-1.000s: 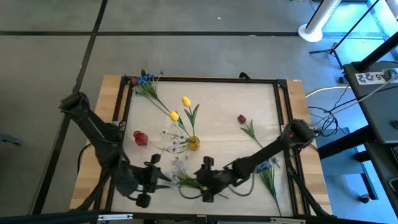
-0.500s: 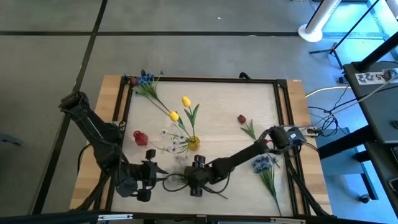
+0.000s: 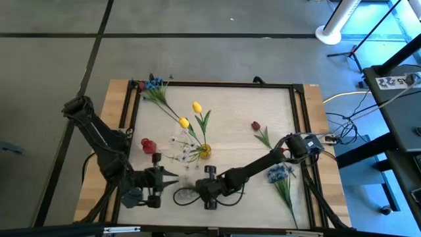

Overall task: Sort flowers into vase by color
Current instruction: Put the white flowers into the yellow flower vase, then put the top blue flowers into the red flower vase

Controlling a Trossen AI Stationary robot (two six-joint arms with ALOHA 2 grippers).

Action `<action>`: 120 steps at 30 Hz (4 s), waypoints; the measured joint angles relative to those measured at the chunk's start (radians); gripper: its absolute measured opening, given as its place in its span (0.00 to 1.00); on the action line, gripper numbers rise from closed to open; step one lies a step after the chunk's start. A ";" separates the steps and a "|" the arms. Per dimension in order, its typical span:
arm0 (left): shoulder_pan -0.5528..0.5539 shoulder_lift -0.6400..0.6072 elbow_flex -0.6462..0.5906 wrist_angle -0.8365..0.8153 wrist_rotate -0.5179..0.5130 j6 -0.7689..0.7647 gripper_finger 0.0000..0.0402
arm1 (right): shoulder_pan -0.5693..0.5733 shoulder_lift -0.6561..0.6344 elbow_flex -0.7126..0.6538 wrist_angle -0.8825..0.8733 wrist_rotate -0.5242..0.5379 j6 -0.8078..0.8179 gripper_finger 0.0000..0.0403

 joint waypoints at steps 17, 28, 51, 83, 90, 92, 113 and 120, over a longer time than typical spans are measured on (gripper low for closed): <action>-0.174 -0.109 0.000 -0.023 -0.306 -0.042 0.20 | 0.171 -0.377 -0.295 0.722 0.102 -0.469 0.02; -0.056 -0.090 0.000 -0.022 -0.198 -0.053 0.20 | 0.172 -0.620 -0.722 1.463 0.043 -0.673 0.01; 0.137 -0.131 -0.201 -0.076 -0.110 -0.166 0.20 | -0.288 -0.615 -0.934 1.936 -0.120 -0.610 0.01; 0.505 -0.343 -0.201 -0.378 -0.005 -0.197 0.24 | -0.363 -0.278 -0.833 1.885 -0.037 -0.524 0.10; 0.605 -0.462 -0.201 -0.487 0.012 -0.281 0.37 | -0.354 -0.296 -0.846 1.775 0.008 -0.533 0.29; 0.644 -0.480 -0.201 -0.489 0.019 -0.288 0.40 | -0.338 -0.313 -0.846 1.736 0.024 -0.558 0.35; 1.327 -0.450 -0.205 -0.502 0.091 -0.344 0.45 | -0.191 -0.598 -0.846 1.530 0.383 -0.827 0.84; 1.566 -0.361 -0.297 -0.273 0.216 -0.295 0.45 | -0.104 -0.760 -0.846 1.308 0.503 -0.810 0.82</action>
